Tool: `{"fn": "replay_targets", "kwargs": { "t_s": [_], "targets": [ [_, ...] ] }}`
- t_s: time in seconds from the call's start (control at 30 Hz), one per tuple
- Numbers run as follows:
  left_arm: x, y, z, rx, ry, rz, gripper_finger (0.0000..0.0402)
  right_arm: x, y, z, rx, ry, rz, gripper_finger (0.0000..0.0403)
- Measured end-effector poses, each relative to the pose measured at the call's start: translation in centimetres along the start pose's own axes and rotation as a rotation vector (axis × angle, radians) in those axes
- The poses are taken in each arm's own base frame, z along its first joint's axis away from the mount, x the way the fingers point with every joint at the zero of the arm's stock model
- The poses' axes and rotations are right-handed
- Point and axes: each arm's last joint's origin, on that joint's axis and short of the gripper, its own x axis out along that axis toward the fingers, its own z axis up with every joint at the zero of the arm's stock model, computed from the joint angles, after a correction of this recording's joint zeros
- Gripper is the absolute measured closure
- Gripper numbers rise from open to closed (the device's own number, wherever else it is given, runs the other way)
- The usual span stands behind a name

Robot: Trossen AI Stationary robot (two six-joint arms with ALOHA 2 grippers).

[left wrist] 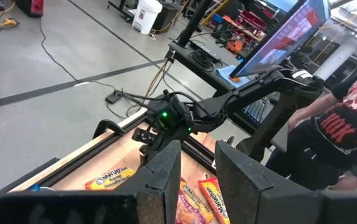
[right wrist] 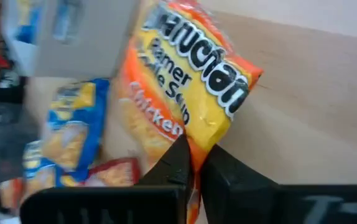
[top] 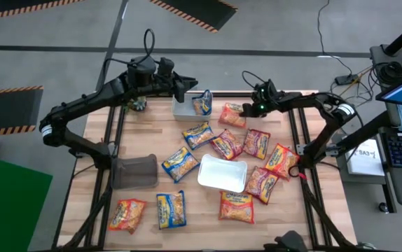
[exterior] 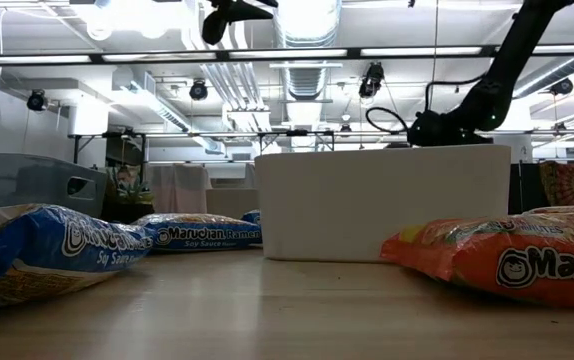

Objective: Sort Maruchan noodles
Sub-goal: Put the orange noodle pack into the white bin

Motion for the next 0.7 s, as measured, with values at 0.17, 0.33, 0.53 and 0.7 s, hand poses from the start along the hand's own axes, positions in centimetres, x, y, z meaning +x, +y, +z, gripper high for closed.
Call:
{"fn": "replay_targets", "kwargs": {
  "t_s": [0.17,0.33,0.53,0.7],
  "targets": [
    [0.0,0.0,0.0,-0.001,0.001,0.0,0.0319,-1.5,2.1,0.9,-0.015,-0.052,0.056,0.0393],
    [0.0,0.0,0.0,0.007,0.001,0.0,0.0319,-4.3,5.1,1.7,-0.031,-0.148,0.121,0.0393],
    [0.0,0.0,0.0,0.031,0.005,0.001,0.032,-7.8,9.4,1.2,-0.027,-0.182,0.192,0.0394],
    [0.0,0.1,-0.1,0.038,0.015,0.006,0.032,-10.6,13.9,0.0,0.001,-0.136,0.255,0.0394]
  ]
}}
